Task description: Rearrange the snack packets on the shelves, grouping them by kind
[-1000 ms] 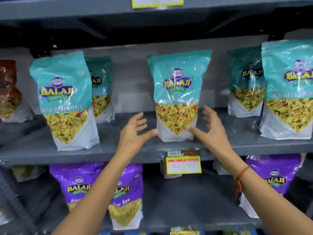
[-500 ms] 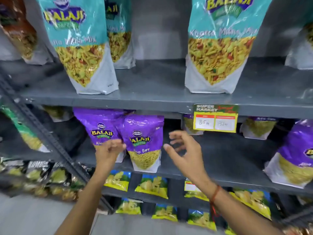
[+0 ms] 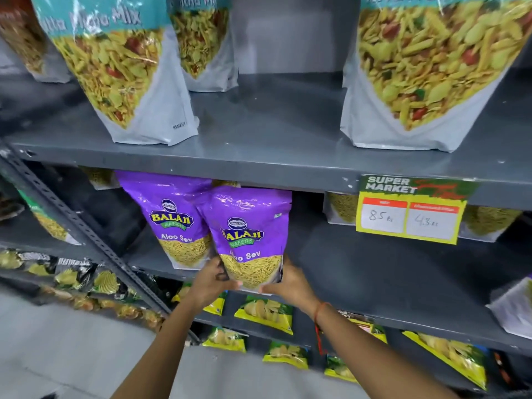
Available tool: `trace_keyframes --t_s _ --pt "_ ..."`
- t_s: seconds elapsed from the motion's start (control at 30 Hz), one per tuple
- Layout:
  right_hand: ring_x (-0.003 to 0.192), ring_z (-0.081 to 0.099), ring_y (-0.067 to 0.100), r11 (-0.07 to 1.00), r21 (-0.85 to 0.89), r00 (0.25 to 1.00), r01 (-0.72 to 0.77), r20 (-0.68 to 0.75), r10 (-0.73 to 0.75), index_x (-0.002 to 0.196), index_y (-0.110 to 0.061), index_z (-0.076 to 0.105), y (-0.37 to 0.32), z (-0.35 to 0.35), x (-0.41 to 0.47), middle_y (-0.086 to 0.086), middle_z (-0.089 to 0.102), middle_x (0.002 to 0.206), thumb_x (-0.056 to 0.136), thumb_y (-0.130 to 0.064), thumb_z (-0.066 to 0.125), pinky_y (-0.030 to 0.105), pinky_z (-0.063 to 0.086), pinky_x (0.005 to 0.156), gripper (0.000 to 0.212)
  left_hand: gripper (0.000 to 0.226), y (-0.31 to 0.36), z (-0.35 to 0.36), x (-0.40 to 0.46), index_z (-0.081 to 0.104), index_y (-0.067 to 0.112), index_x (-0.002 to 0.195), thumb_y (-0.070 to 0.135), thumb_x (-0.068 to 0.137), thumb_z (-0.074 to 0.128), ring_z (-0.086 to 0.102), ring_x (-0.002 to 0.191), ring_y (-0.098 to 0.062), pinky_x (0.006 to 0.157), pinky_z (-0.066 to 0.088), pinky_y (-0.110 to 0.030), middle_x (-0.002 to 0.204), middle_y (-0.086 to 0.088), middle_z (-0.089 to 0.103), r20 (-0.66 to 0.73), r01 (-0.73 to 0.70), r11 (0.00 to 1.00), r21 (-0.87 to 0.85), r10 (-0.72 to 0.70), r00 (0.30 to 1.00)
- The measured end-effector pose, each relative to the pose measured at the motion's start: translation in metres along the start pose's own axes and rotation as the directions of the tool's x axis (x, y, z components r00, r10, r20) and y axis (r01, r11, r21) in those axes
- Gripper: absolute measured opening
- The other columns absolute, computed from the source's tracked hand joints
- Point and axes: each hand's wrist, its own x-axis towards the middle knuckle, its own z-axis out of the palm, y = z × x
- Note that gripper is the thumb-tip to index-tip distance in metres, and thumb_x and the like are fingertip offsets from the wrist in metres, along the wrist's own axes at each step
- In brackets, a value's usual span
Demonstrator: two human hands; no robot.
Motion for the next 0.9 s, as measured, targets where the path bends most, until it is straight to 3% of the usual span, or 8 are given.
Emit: trace_keyframes --t_s 0.1,0.2,0.27,0.43,0.57,0.7,0.8,0.9 --pt "0.096 0.062 0.006 1.000 -0.029 1.000 0.000 -0.008 0.000 0.126 -0.018 0.055 0.003 -0.002 0.002 -0.008 0.067 0.107 0.061 -0.029 0.092 -0.003 0.041 0.065 0.076 0.051 -0.003 0.004 0.002 0.056 0.019 0.103 -0.006 0.068 0.083 0.074 0.085 -0.010 0.070 0.058 -0.021 0.086 0.008 0.079 -0.010 -0.011 1.000 0.010 0.011 1.000" --pt "0.108 0.068 0.020 0.997 -0.072 0.999 -0.026 -0.034 0.024 0.125 -0.015 0.057 0.008 -0.015 0.001 0.005 0.072 0.120 0.061 -0.029 0.092 0.028 0.056 0.084 0.074 0.053 0.002 0.019 0.004 0.057 0.021 0.105 -0.007 0.068 0.082 0.074 0.086 -0.007 0.073 0.058 -0.021 0.088 0.014 0.079 0.003 -0.047 0.999 0.008 0.047 0.999" --pt "0.109 0.068 0.024 0.995 -0.095 0.997 -0.038 -0.063 0.032 0.124 -0.013 0.058 0.013 -0.032 -0.003 0.007 0.072 0.120 0.060 -0.029 0.091 0.034 0.056 0.086 0.073 0.054 0.008 0.034 0.006 0.057 0.023 0.109 0.001 0.068 0.084 0.074 0.093 -0.011 0.079 0.058 -0.026 0.095 0.014 0.079 0.022 -0.076 0.997 0.006 0.076 0.997" --pt "0.101 0.070 0.013 0.993 -0.067 0.986 -0.097 -0.141 0.087 0.116 -0.024 0.059 0.033 -0.088 -0.029 -0.004 0.074 0.111 0.061 -0.026 0.090 0.024 0.055 0.079 0.063 0.051 0.032 0.092 0.009 0.062 0.035 0.100 0.043 0.055 0.085 0.074 0.095 -0.016 0.088 0.057 -0.040 0.097 0.004 0.080 0.037 -0.165 0.986 0.013 0.164 0.986" --pt "0.093 0.065 -0.011 0.986 -0.014 0.974 -0.163 -0.163 0.159 0.100 -0.043 0.057 0.054 -0.124 -0.049 -0.024 0.071 0.100 0.058 -0.027 0.090 0.004 0.049 0.069 0.055 0.061 0.043 0.137 0.012 0.060 0.029 0.112 0.043 0.057 0.084 0.074 0.092 -0.007 0.087 0.057 -0.032 0.094 0.009 0.080 0.063 -0.200 0.979 0.036 0.197 0.978" --pt "0.094 0.064 -0.003 0.973 -0.024 0.965 -0.229 -0.138 0.224 0.106 -0.036 0.059 0.074 -0.147 -0.053 -0.019 0.070 0.099 0.060 -0.021 0.091 0.008 0.047 0.069 0.058 0.055 0.050 0.164 0.011 0.057 0.037 0.112 0.038 0.065 0.085 0.070 0.089 0.006 0.071 0.049 -0.007 0.089 0.024 0.076 0.078 -0.219 0.974 0.066 0.214 0.974" --pt "0.094 0.067 0.000 0.970 -0.010 0.962 -0.242 -0.132 0.239 0.108 -0.030 0.062 0.086 -0.155 -0.049 -0.019 0.072 0.098 0.058 -0.022 0.092 0.007 0.048 0.070 0.059 0.065 0.052 0.175 0.008 0.053 0.035 0.125 0.039 0.068 0.084 0.070 0.097 -0.001 0.081 0.054 -0.022 0.102 0.014 0.077 0.066 -0.213 0.974 0.083 0.208 0.976" --pt "0.101 0.068 0.010 0.967 0.016 0.959 -0.255 -0.125 0.255 0.108 -0.031 0.062 0.089 -0.155 -0.047 -0.016 0.073 0.103 0.057 -0.021 0.092 0.018 0.054 0.078 0.060 0.076 0.052 0.179 0.003 0.047 0.031 0.136 0.039 0.070 0.083 0.068 0.105 -0.006 0.082 0.051 -0.021 0.112 0.009 0.075 0.051 -0.202 0.974 0.103 0.198 0.979"
